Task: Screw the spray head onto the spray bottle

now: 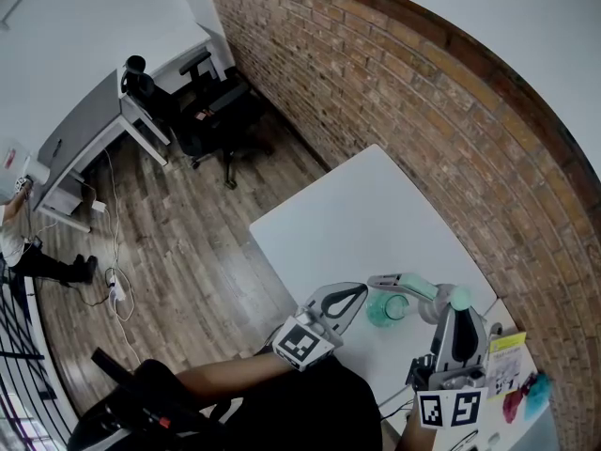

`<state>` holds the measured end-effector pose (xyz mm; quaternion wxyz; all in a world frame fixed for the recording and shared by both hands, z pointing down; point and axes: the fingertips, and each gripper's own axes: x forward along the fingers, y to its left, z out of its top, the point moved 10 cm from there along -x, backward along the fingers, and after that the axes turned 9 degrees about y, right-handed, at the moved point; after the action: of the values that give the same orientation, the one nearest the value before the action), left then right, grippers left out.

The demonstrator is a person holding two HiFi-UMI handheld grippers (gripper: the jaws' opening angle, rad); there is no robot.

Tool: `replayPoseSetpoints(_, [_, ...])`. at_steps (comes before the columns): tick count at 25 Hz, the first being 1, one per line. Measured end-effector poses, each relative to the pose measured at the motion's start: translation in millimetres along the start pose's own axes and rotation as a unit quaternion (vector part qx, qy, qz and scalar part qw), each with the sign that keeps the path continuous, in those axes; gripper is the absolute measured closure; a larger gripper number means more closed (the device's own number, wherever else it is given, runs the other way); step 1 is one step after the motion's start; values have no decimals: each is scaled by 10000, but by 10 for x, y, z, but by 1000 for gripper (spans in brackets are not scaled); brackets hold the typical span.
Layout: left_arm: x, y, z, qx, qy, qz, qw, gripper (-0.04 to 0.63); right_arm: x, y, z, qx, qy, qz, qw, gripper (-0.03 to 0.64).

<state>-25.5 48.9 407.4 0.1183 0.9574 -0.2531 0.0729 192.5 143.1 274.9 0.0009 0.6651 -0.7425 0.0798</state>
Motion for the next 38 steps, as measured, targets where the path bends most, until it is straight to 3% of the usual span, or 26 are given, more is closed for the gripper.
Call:
replayPoseSetpoints(12, [-41,4,29,-37,29,19,10000,594,20,2,-244,82,204,-96,9997,555])
replayPoseSetpoints(23, [-16,23,-54,154,101,-50,9998,594,54,-53,-473,123,343,-90,9993,555])
replayPoseSetpoints(38, [18,42,-40,60,99,-8,9999,594,98,-83,-766,62,466,4,9989,555])
